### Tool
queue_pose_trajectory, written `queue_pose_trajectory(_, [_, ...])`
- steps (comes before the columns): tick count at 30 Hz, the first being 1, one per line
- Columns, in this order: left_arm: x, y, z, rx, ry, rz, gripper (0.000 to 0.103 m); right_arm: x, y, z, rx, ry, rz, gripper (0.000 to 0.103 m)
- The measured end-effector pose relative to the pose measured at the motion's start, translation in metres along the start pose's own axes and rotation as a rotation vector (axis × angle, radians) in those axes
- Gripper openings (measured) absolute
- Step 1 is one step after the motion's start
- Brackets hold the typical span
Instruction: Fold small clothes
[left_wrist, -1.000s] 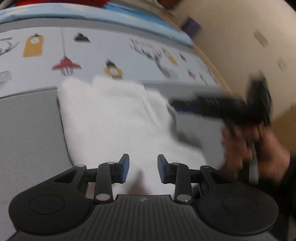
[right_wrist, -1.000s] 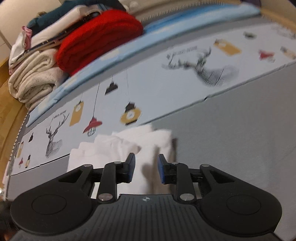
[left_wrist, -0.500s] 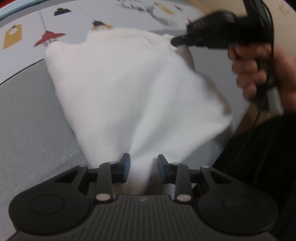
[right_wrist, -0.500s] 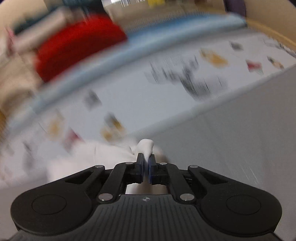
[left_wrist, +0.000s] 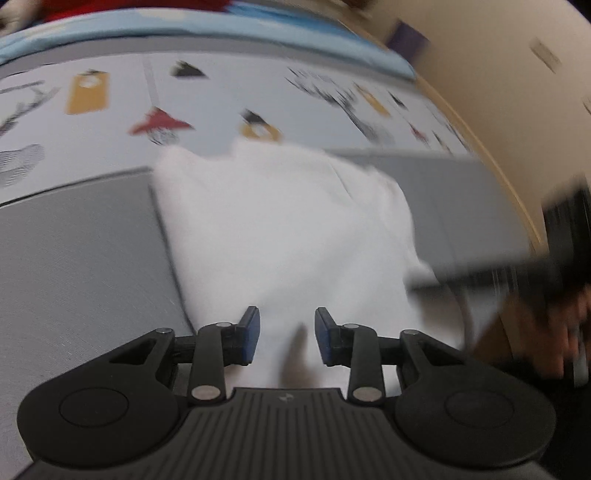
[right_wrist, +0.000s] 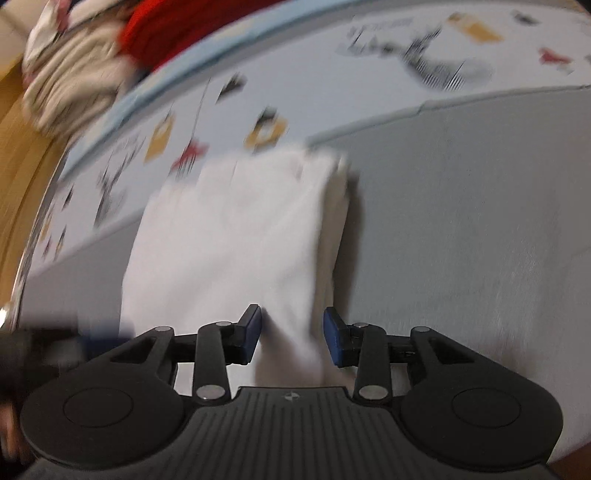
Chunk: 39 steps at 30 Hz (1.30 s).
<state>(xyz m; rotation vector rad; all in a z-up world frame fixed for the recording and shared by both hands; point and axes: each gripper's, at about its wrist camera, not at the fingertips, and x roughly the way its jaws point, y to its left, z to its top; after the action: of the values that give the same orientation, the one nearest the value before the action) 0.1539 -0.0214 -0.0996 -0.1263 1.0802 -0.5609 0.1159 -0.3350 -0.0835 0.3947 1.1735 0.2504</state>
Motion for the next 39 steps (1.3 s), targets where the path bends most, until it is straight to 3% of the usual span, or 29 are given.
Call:
queue_pose_trajectory(2, [-0.006, 0.000, 0.006, -0.046, -0.029, 0.040, 0.072, 0.004, 0.003, -0.013, -0.059, 0.062, 0.000, 0.039])
queue_pose_trajectory(3, [-0.006, 0.002, 0.007, -0.066, -0.034, 0.060, 0.076, 0.005, 0.007, -0.018, -0.102, 0.082, -0.007, 0.039])
queue_pose_trajectory(5, [-0.007, 0.007, 0.008, -0.111, -0.035, 0.102, 0.077, 0.005, 0.014, -0.028, -0.172, 0.090, -0.029, 0.035])
queue_pose_trajectory(6, [-0.004, 0.011, 0.009, -0.134, -0.026, 0.113, 0.077, 0.004, 0.014, -0.031, -0.177, 0.092, -0.021, 0.020])
queue_pose_trajectory(7, [-0.003, 0.014, 0.007, -0.153, -0.010, 0.118, 0.077, 0.002, 0.013, -0.032, -0.171, 0.090, -0.014, 0.013])
queue_pose_trajectory(12, [0.011, 0.030, 0.002, -0.223, 0.106, 0.112, 0.077, 0.005, -0.003, -0.036, -0.146, 0.141, -0.041, 0.008])
queue_pose_trajectory(15, [0.015, 0.035, 0.003, -0.241, 0.111, 0.104, 0.078, 0.000, -0.007, -0.030, -0.104, 0.114, -0.015, 0.014])
queue_pose_trajectory(17, [0.016, 0.038, 0.005, -0.270, 0.103, 0.077, 0.078, -0.010, -0.007, -0.023, -0.076, 0.036, 0.001, 0.027])
queue_pose_trajectory(19, [0.018, 0.043, 0.007, -0.304, 0.096, 0.049, 0.078, -0.022, -0.008, -0.014, -0.030, -0.073, 0.020, 0.054])
queue_pose_trajectory(20, [0.018, 0.045, 0.008, -0.314, 0.096, 0.042, 0.078, -0.022, -0.009, -0.008, -0.004, -0.105, 0.019, 0.057])
queue_pose_trajectory(22, [0.023, 0.045, 0.010, -0.326, 0.099, 0.042, 0.078, -0.017, -0.011, -0.001, 0.039, -0.125, 0.006, 0.058])
queue_pose_trajectory(28, [0.037, 0.045, 0.016, -0.323, 0.107, 0.048, 0.078, 0.030, 0.003, 0.019, 0.045, -0.048, -0.099, 0.058])
queue_pose_trajectory(30, [0.042, 0.047, 0.017, -0.333, 0.112, 0.042, 0.076, 0.041, 0.008, 0.022, 0.059, -0.037, -0.113, 0.058])
queue_pose_trajectory(33, [0.045, 0.043, 0.020, -0.314, 0.106, 0.039, 0.066, 0.049, 0.011, 0.025, 0.082, -0.034, -0.105, 0.057])
queue_pose_trajectory(37, [0.041, 0.041, 0.027, -0.270, 0.069, 0.049, 0.033, 0.056, 0.017, 0.031, 0.067, -0.038, -0.099, 0.035])
queue_pose_trajectory(39, [0.026, 0.035, 0.035, -0.204, -0.002, 0.090, 0.031, 0.057, 0.022, 0.035, 0.062, -0.053, -0.094, 0.027])
